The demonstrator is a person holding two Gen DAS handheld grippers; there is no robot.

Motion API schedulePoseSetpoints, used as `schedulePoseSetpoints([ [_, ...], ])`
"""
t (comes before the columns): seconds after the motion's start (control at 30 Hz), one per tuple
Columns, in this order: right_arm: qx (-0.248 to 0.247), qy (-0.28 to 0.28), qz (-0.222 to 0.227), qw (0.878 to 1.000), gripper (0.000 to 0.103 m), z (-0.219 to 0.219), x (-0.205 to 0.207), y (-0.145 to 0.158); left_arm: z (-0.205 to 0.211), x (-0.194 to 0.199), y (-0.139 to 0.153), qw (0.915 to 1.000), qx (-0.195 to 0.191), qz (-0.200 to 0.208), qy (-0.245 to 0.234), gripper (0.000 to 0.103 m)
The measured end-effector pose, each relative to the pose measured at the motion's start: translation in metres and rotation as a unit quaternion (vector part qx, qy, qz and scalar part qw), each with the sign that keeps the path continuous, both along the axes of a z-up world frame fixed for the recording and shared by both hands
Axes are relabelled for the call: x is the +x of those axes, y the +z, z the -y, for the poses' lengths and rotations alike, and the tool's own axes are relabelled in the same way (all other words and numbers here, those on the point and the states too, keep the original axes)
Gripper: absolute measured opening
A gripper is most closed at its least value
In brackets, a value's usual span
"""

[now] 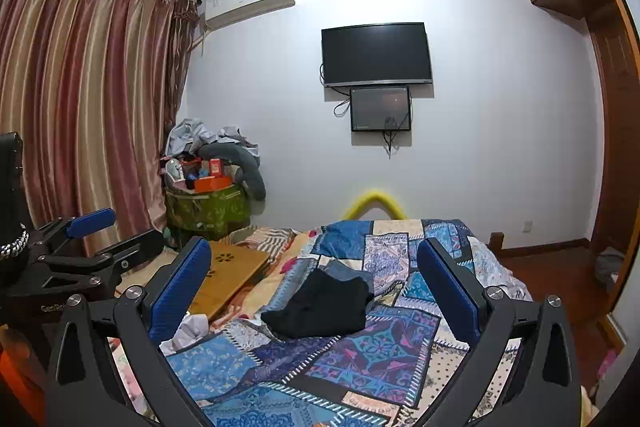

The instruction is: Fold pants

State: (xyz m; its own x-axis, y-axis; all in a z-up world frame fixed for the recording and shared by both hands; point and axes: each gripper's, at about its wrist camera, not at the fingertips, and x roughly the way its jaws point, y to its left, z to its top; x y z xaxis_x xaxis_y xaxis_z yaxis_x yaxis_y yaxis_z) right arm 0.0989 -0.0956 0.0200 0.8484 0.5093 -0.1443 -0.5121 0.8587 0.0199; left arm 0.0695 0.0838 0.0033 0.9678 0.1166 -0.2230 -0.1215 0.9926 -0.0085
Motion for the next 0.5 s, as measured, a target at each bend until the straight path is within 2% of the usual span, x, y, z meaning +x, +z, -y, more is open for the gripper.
schedulePoseSetpoints([
  [0.5,0.0,-0.008,-0.009,1.0,0.102,0.0051,-0.0019,-0.004,-0.001,0.0047,-0.0055,0.9999,-0.004,-0.009,-0.005,0.103],
])
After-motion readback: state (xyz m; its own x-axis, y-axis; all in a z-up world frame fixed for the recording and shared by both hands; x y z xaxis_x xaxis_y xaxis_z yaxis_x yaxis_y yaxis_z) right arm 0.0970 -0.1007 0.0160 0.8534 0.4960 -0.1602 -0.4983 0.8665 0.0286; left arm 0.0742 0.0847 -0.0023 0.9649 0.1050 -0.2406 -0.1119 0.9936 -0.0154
